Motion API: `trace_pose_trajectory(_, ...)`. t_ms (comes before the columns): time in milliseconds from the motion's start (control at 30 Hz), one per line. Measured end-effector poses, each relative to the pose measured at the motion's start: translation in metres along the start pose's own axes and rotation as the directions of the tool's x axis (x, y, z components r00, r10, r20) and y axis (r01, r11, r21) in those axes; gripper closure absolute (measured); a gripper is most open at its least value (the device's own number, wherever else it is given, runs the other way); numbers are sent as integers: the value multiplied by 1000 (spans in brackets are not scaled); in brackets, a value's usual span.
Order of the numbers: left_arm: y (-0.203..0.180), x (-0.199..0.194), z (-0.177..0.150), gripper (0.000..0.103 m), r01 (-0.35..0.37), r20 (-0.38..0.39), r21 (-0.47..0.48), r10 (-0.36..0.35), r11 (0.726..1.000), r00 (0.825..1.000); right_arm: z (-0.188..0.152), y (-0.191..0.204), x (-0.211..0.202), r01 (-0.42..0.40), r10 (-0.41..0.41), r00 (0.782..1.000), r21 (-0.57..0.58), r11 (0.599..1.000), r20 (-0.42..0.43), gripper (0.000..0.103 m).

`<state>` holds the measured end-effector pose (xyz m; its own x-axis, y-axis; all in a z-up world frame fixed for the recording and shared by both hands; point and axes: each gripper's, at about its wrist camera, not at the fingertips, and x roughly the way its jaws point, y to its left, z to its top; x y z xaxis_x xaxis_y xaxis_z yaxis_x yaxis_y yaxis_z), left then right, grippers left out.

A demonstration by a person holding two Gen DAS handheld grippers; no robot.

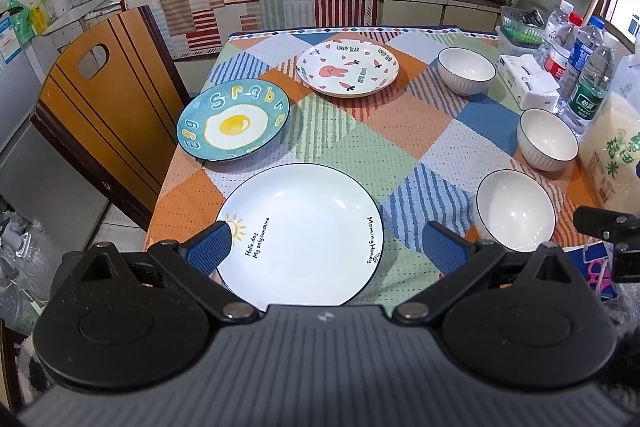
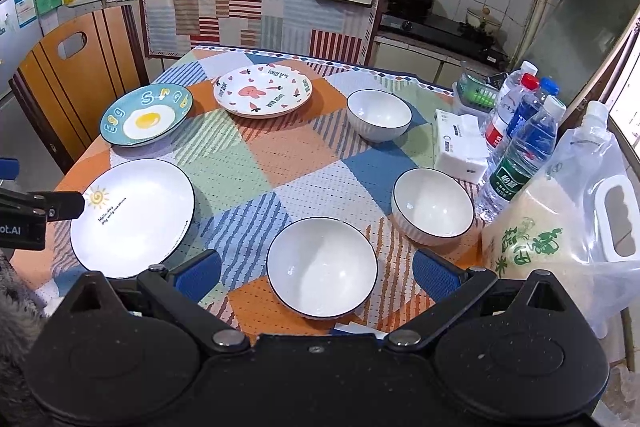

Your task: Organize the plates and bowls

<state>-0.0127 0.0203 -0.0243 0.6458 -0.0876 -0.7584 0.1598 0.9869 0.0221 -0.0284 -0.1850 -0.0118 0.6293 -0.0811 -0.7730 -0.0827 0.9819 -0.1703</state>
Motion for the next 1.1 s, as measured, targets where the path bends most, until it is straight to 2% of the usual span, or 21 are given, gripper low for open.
trace_pose_trajectory(167,5,0,-2,0,35,-5,-16,-35,999,999,-1,-4,1,-40,40,999,7,999,-2,0)
trace_pose_trajectory(300,12,-6,2,0,53,27,-4,-53,999,998,2,-6,-3,-79,81,994,-30,996,72,0)
trace_pose_trajectory(400,20,-6,10,0,64,57,29,-65,998,996,9,-2,-3,-134,154,972,-118,984,175,0)
trace_pose_trajectory(433,26,-4,11,0,72,80,29,-74,997,994,12,1,-1,-162,192,960,-152,975,203,0)
trace_pose_trajectory(500,36,7,11,0,37,114,42,-42,998,993,17,9,9,-238,285,931,-212,948,230,0)
trace_pose_trajectory(600,52,35,14,0,14,61,110,-21,994,998,25,24,33,-364,411,886,-226,903,213,0)
trace_pose_trajectory(667,64,55,16,1,23,20,136,-25,990,999,28,36,54,-421,457,869,-203,884,192,0)
trace_pose_trajectory(733,76,76,17,3,29,-32,135,-25,990,999,29,52,79,-450,475,869,-178,875,140,0)
trace_pose_trajectory(800,88,94,17,3,60,-68,112,-52,992,996,27,68,101,-472,490,867,-168,865,89,10)
trace_pose_trajectory(833,93,102,14,3,76,-82,97,-68,992,994,25,75,110,-486,500,864,-153,860,64,11)
trace_pose_trajectory(900,102,119,12,4,102,-120,63,-94,993,988,19,84,131,-533,538,843,-122,837,8,13)
trace_pose_trajectory(1067,120,155,-2,14,97,-203,21,-91,995,975,-2,99,160,-535,535,844,-89,840,-28,14)
trace_pose_trajectory(1100,123,161,-5,15,104,-218,2,-101,995,971,-6,102,164,-524,523,851,-102,846,-34,17)
